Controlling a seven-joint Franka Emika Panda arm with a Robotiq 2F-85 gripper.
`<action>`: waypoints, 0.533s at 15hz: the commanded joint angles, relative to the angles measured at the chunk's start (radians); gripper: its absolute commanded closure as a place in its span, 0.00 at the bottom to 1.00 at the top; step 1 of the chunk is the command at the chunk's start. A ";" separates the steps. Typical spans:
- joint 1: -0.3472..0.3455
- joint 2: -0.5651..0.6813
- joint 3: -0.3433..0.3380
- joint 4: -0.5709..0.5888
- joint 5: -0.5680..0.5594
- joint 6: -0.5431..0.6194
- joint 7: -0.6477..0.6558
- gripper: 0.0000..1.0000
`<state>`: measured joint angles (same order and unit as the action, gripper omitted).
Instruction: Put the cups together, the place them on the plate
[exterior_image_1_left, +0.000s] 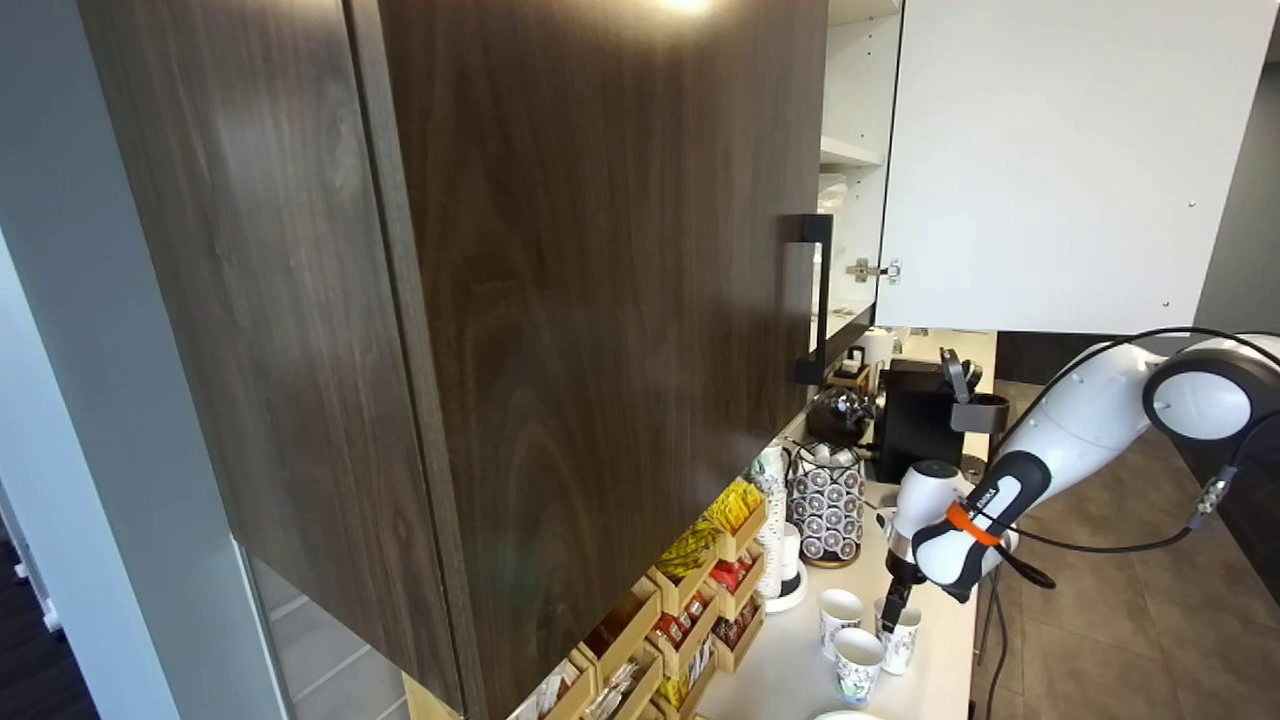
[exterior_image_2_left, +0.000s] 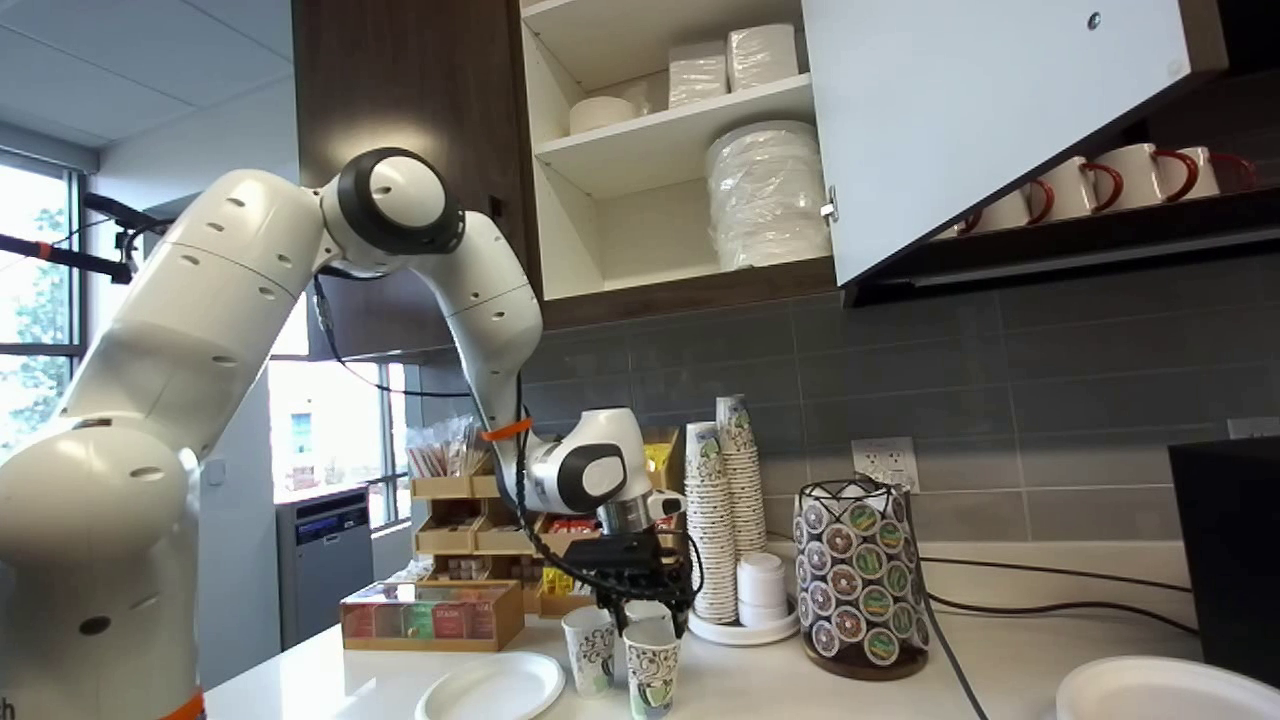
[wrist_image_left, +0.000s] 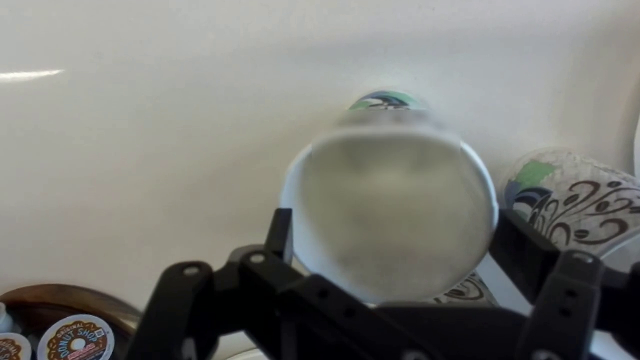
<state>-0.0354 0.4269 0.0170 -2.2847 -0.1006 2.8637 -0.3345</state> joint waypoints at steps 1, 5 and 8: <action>-0.021 0.031 0.018 0.018 -0.011 0.011 0.008 0.00; -0.011 0.025 0.022 0.018 -0.023 0.002 0.010 0.00; 0.000 0.013 0.020 0.017 -0.037 -0.003 0.014 0.00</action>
<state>-0.0387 0.4438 0.0325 -2.2725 -0.1100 2.8637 -0.3345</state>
